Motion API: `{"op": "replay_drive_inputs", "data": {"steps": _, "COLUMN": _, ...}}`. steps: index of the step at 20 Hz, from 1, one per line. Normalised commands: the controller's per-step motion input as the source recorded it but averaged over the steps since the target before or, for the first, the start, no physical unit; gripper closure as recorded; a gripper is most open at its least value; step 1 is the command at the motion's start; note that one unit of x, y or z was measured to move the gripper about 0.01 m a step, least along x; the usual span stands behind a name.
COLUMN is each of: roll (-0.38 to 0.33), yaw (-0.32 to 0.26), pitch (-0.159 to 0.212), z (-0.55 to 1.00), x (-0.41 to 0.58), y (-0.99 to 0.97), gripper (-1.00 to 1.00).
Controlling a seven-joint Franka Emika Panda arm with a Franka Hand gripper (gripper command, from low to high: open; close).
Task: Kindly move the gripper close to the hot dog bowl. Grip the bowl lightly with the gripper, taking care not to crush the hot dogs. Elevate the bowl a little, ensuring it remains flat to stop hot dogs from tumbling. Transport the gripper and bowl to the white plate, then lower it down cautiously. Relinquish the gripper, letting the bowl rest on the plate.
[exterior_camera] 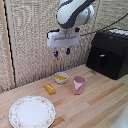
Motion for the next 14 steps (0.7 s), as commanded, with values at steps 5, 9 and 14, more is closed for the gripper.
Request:
{"op": "replay_drive_inputs", "data": {"steps": 5, "roll": 0.061, "yaw": -0.004, "pitch": 0.014, "z": -0.11, "x": 0.661, "y": -0.39, "gripper": -1.0}}
{"op": "replay_drive_inputs", "data": {"steps": 9, "roll": 0.082, "yaw": 0.0, "pitch": 0.023, "z": -0.13, "x": 0.624, "y": -0.53, "gripper": -1.0}}
{"op": "replay_drive_inputs", "data": {"steps": 14, "roll": 0.077, "yaw": 0.006, "pitch": 0.106, "z": -0.13, "x": 0.407, "y": -0.61, "gripper": -1.0}}
